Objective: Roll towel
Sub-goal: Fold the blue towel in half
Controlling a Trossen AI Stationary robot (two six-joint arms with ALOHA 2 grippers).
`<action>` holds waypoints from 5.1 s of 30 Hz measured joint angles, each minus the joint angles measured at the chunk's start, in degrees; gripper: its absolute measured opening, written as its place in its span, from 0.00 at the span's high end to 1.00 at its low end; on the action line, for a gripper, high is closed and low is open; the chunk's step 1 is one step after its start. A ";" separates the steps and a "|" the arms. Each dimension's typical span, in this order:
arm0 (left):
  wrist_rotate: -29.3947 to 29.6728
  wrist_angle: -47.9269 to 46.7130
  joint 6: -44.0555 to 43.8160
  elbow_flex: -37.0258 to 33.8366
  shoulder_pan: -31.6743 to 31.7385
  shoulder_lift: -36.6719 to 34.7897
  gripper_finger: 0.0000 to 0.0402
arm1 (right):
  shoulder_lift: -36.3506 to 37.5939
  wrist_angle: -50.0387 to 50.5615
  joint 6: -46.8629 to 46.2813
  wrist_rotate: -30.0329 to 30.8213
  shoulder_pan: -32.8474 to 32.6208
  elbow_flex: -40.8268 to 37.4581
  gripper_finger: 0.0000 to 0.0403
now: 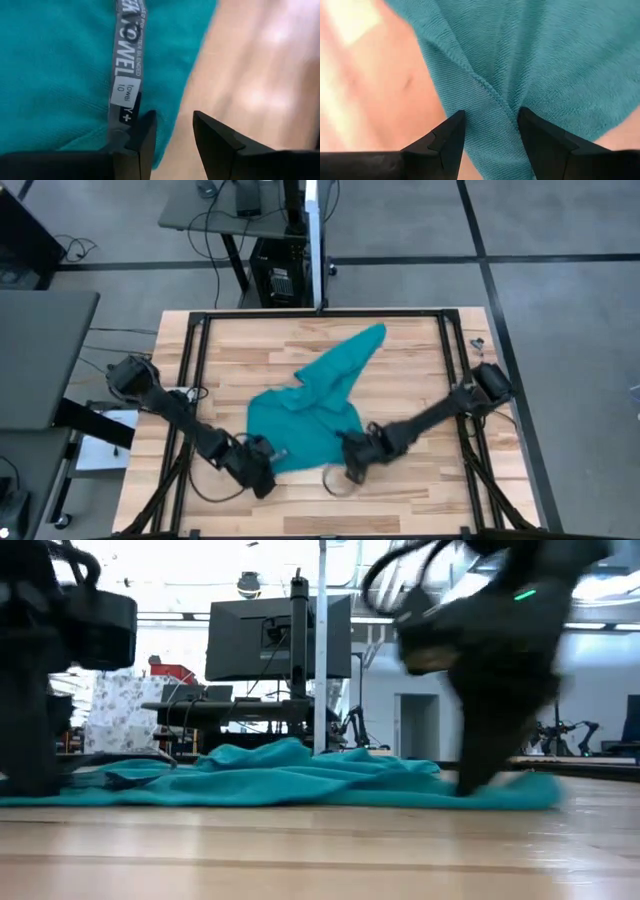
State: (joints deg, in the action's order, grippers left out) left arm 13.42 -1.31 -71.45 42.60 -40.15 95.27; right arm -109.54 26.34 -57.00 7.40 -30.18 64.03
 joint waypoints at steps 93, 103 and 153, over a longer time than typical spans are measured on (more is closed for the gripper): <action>-14.40 -20.29 71.60 29.74 43.78 15.45 0.89 | 9.94 6.24 -12.12 9.26 0.77 -0.05 0.56; -13.90 -25.24 75.87 29.65 43.97 15.33 1.00 | 9.92 6.32 -13.52 9.26 0.57 -0.05 0.56; -31.51 -64.56 72.85 33.01 57.56 -8.17 0.70 | 13.19 -1.68 9.22 -2.60 -3.01 -4.18 0.56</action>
State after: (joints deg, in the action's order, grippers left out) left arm -18.09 -65.86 1.40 75.61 17.41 87.10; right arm -96.35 24.66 -47.78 4.80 -33.19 59.86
